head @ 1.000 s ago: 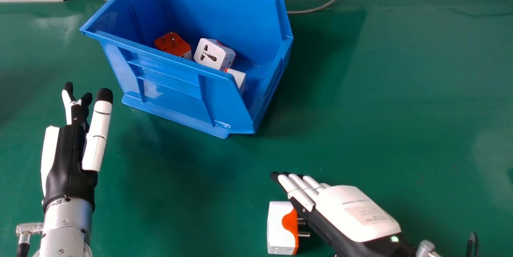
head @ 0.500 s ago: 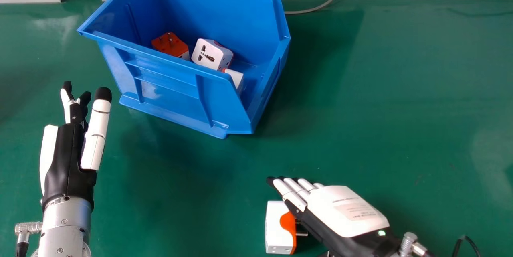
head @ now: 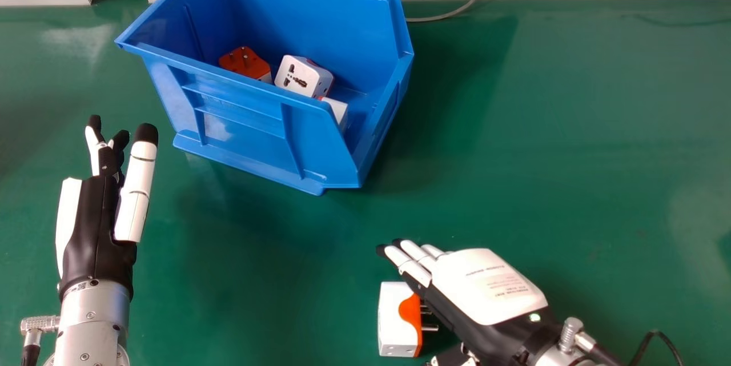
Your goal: Pick all objects and put in blue box
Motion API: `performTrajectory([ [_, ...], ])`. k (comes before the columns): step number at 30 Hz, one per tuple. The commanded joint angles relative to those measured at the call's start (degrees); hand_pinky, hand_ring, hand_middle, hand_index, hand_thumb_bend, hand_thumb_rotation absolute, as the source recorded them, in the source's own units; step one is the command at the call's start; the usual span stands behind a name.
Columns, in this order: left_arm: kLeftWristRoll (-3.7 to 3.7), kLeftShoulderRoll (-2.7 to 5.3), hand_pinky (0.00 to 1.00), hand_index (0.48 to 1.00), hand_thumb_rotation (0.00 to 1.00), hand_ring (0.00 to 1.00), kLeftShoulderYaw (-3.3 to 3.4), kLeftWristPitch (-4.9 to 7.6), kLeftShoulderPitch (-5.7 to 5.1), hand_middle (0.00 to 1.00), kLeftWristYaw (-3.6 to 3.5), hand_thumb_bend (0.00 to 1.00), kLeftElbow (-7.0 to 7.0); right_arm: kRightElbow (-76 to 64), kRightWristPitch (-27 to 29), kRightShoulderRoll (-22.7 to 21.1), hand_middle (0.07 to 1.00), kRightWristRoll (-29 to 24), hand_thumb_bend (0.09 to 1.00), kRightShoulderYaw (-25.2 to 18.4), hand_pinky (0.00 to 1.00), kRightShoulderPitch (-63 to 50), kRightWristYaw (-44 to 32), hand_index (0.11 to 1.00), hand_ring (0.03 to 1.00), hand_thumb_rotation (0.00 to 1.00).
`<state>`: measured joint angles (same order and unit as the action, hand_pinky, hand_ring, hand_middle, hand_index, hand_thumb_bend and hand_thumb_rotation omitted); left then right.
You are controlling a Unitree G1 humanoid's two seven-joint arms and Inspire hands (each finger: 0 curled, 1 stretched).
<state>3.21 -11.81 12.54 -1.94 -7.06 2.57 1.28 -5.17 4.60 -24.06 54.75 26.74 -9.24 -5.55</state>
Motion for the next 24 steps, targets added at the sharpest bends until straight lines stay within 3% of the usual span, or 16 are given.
performTrajectory([
  [1,-0.22,-0.05,0.99,0.986,1.0,1.0,0.25,0.3,0.49,0.98,0.08,0.62,1.61,2.3,-0.8,0.4,0.829,1.5,0.483,0.7,0.72,0.7,1.5,0.833,0.77,0.37],
  [3,-0.17,-0.07,0.99,0.986,1.0,1.0,0.25,0.4,0.66,0.98,0.13,0.62,1.42,3.2,-1.1,0.7,0.829,2.0,0.483,0.9,0.72,1.0,3.2,0.833,0.77,0.37],
  [4,-0.13,-0.09,0.99,0.986,1.0,1.0,0.23,0.41,0.73,0.98,0.15,0.62,1.35,3.6,-1.0,0.8,0.743,1.8,0.488,0.9,0.61,1.0,3.8,0.771,0.671,0.3],
  [5,-0.07,-0.09,0.99,0.986,1.0,1.0,0.2,0.39,0.75,0.98,0.17,0.62,1.37,4.0,-0.7,0.9,0.743,1.4,0.488,0.8,0.61,1.1,4.3,0.771,0.671,0.3],
  [6,-0.05,-0.08,0.99,0.986,1.0,1.0,0.18,0.33,0.73,0.98,0.18,0.62,1.44,4.3,-0.2,0.8,0.674,0.8,0.492,0.8,0.53,1.2,4.6,0.718,0.592,0.24],
  [7,-0.04,-0.07,0.99,0.986,1.0,1.0,0.15,0.23,0.71,0.98,0.17,0.62,1.63,4.4,0.1,0.6,0.674,0.3,0.492,0.6,0.53,1.3,4.7,0.718,0.592,0.24],
  [8,-0.06,-0.05,0.99,0.986,1.0,1.0,0.14,0.14,0.67,0.98,0.14,0.62,1.83,4.6,0.4,0.5,0.621,-0.2,0.495,0.5,0.47,1.3,4.9,0.679,0.531,0.19],
  [15,-0.18,0.03,0.99,0.986,1.0,1.0,0.12,-0.3,0.82,0.98,0.1,0.62,2.11,5.7,1.0,-0.1,0.561,-1.3,0.501,0.6,0.38,1.7,6.0,0.617,0.444,0.12],
  [17,-0.12,-0.04,0.99,0.986,1.0,1.0,0.16,-0.04,1.08,0.98,0.17,0.62,1.47,5.6,0.3,0.0,0.561,-1.4,0.501,0.6,0.38,2.0,5.4,0.617,0.444,0.12],
  [18,-0.08,-0.06,0.99,0.986,1.0,1.0,0.17,-0.03,1.16,0.98,0.22,0.62,1.36,5.5,0.0,0.0,0.525,-1.4,0.502,0.6,0.32,2.1,5.1,0.589,0.383,0.1],
  [22,-0.06,0.1,0.99,0.986,1.0,0.99,0.1,-0.55,0.95,0.98,0.27,0.62,2.24,4.8,-1.1,0.0,0.496,-1.8,0.502,0.7,0.28,2.2,3.8,0.57,0.338,0.08],
  [24,-0.05,0.15,0.99,0.986,1.0,0.99,0.06,-0.5,1.09,0.98,0.32,0.62,2.03,4.2,-1.9,-0.1,0.476,-1.7,0.502,0.8,0.25,2.2,3.1,0.559,0.311,0.06],
])
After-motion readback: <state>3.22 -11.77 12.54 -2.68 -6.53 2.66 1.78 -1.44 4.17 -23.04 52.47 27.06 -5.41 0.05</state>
